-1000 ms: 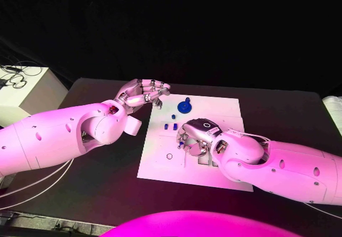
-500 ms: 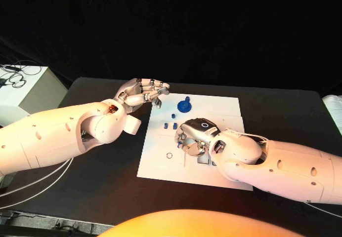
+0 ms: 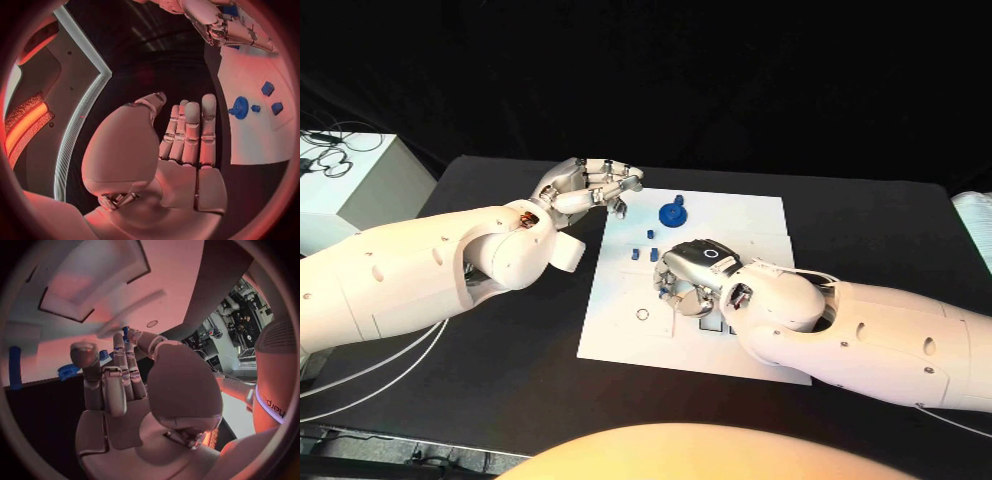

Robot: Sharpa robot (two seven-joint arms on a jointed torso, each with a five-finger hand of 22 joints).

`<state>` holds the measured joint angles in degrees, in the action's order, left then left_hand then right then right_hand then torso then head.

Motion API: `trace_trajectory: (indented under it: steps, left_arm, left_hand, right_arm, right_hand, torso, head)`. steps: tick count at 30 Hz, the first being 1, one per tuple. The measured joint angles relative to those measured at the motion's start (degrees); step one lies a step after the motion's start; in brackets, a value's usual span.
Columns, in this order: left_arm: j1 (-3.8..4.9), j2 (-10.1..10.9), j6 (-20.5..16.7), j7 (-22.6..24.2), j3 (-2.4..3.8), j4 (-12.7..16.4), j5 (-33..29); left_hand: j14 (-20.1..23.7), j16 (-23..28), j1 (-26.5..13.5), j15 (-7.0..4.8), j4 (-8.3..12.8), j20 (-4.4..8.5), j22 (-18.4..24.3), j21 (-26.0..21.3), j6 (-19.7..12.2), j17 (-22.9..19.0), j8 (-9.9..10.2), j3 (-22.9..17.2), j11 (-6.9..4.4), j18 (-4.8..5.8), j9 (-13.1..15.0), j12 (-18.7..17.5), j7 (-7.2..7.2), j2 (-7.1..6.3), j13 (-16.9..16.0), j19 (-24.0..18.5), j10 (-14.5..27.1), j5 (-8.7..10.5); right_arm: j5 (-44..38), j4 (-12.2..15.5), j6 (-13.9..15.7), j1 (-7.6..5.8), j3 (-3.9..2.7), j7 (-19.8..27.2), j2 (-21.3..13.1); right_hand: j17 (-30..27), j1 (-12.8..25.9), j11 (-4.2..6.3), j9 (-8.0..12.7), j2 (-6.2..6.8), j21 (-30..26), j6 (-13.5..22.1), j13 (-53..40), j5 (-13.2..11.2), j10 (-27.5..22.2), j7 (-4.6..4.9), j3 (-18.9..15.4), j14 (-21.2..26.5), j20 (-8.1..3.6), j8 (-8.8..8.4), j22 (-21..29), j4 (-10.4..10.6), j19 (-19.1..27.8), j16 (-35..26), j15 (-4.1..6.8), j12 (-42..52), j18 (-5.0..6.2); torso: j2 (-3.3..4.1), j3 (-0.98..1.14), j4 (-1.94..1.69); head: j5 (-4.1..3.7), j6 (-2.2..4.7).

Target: Assemble the parts on the task board

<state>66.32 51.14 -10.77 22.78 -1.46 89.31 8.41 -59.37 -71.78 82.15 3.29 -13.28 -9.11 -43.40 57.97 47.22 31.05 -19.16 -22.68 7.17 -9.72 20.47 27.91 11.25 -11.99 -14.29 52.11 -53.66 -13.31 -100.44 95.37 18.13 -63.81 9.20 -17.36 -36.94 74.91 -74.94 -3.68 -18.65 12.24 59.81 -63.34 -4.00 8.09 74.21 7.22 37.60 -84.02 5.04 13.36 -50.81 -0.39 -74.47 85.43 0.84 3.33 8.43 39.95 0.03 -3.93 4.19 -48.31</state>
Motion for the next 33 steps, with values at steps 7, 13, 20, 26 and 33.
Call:
trace_trajectory:
  steps: [7, 13, 20, 26, 33]
  left_arm:
    - [0.0, -0.01, 0.01, -0.09, 0.0, 0.0, 0.0]
    - [0.0, -0.02, 0.01, -0.16, 0.0, 0.0, 0.01]
    - [0.0, -0.06, 0.0, -0.24, 0.0, -0.13, 0.02]
    - [0.0, -0.07, 0.0, -0.3, 0.01, -0.23, 0.03]
    - [0.0, -0.06, 0.04, -0.33, 0.01, -0.36, 0.03]
  left_hand:
    - [0.0, 0.0, 0.0, 0.0, 0.0, 0.0, 0.0, 0.0, 0.0, 0.0, 0.0, 0.0, 0.0, 0.0, 0.0, 0.0, 0.0, 0.0, 0.0, 0.0, 0.0, 0.0]
    - [0.0, -0.07, 0.0, 0.0, 0.0, 0.0, -0.01, 0.0, 0.0, 0.0, 0.0, 0.0, 0.0, 0.0, 0.0, 0.0, 0.0, 0.0, 0.0, 0.0, 0.0, 0.0]
    - [0.0, -0.21, 0.0, 0.0, 0.0, 0.0, -0.04, 0.0, 0.0, -0.03, 0.0, 0.0, 0.0, 0.0, 0.0, 0.0, 0.0, 0.0, 0.0, 0.0, 0.0, 0.0]
    - [0.0, -0.21, 0.0, 0.0, 0.0, 0.0, -0.04, 0.0, 0.0, -0.03, 0.0, 0.0, 0.0, 0.0, 0.0, 0.0, 0.0, 0.0, 0.0, 0.0, 0.0, 0.0]
    - [0.0, -0.21, 0.0, 0.0, 0.0, 0.0, -0.03, 0.0, -0.21, -0.03, 0.0, 0.0, 0.0, 0.0, 0.0, 0.0, 0.21, 0.0, 0.0, 0.0, 0.0, 0.0]
  right_arm:
    - [-0.91, -0.13, -0.42, 0.2, 0.12, -0.13, 0.24]
    - [-0.99, -0.23, -0.29, 0.31, 0.22, 0.18, 0.19]
    - [-0.83, -0.26, 0.63, 0.42, 0.31, 0.61, -0.25]
    - [-0.65, 1.08, 2.39, 0.44, 0.34, 0.79, -1.74]
    - [1.15, 4.16, 4.41, -0.42, -0.22, 0.89, -6.05]
  right_hand:
    - [0.0, 0.77, -0.27, 0.0, 0.77, -0.56, 0.9, 0.07, -0.04, -1.07, 0.44, -0.24, 0.0, 0.1, -0.25, 0.35, 0.24, 0.52, 0.0, 0.0, 0.07, 0.0]
    - [0.0, 2.99, -1.78, 0.85, 2.99, -3.96, 5.21, 0.32, -1.17, -10.0, 1.4, -4.06, 0.01, 1.45, -3.0, 3.41, 1.27, 2.31, 0.0, -1.66, 0.52, 0.0]
    - [-0.44, -4.72, -3.27, 2.46, -0.08, -13.73, 7.47, 0.23, -1.1, -18.7, 0.72, -22.71, 0.01, 2.66, -6.23, 12.37, 6.89, 5.73, -3.07, -2.68, 2.09, 0.89]
    - [-0.84, -9.48, -3.57, 3.26, 0.94, -15.01, 8.75, 0.2, -0.75, -20.41, 0.4, -26.84, 0.01, 2.68, -7.69, 13.03, 13.63, 5.71, -3.12, -2.67, 3.99, 0.88]
    - [0.06, -11.07, -2.79, 3.18, 0.54, -9.59, 7.95, -0.1, 0.14, -18.79, 0.76, -26.59, 0.01, 2.25, -7.64, 6.42, 16.55, 1.5, -1.09, -2.67, 6.61, 0.88]
  torso:
    - [-0.01, -0.01, 0.0]
    - [-0.01, -0.01, 0.03]
    - [-0.08, -0.01, 0.07]
    - [-0.1, -0.01, 0.07]
    - [-0.09, -0.02, 0.07]
  head:
    - [-0.01, -0.08]
    - [0.05, -0.09]
    - [-0.06, 0.1]
    - [-0.25, 0.35]
    - [-0.74, 0.73]
